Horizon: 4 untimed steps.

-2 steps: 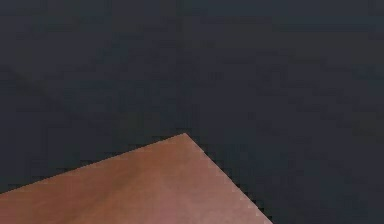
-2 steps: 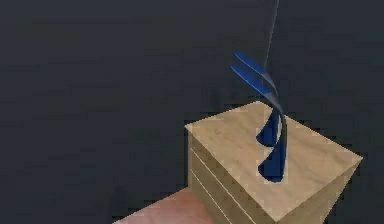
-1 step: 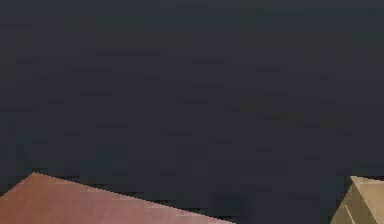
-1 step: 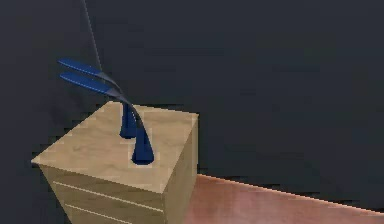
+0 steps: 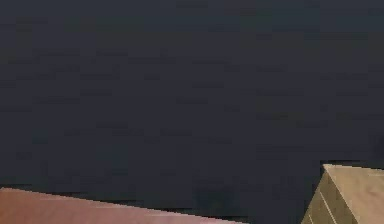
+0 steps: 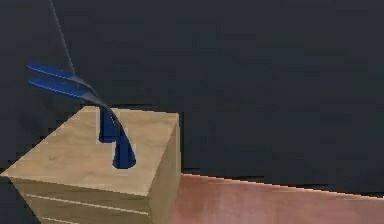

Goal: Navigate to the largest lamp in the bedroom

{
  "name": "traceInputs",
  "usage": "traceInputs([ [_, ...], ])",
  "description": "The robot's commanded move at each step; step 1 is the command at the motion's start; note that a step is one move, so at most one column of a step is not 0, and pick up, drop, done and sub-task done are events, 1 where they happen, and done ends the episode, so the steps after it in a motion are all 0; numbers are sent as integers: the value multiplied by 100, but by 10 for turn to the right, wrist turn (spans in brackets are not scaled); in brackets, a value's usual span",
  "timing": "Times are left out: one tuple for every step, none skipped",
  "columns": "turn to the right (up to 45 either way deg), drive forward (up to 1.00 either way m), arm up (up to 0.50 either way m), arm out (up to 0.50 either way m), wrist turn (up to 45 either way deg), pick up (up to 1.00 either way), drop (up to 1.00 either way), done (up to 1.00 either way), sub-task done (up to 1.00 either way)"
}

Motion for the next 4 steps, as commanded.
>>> traceInputs([
  [0, 20, 0, 0, 0, 0, 0, 0, 0],
  [450, 0, 0, 0, 0, 0, 0, 0, 0],
  [450, 0, 0, 0, 0, 0, 0, 0, 0],
  [450, 0, 0, 0, 0, 0, 0, 0, 0],
])
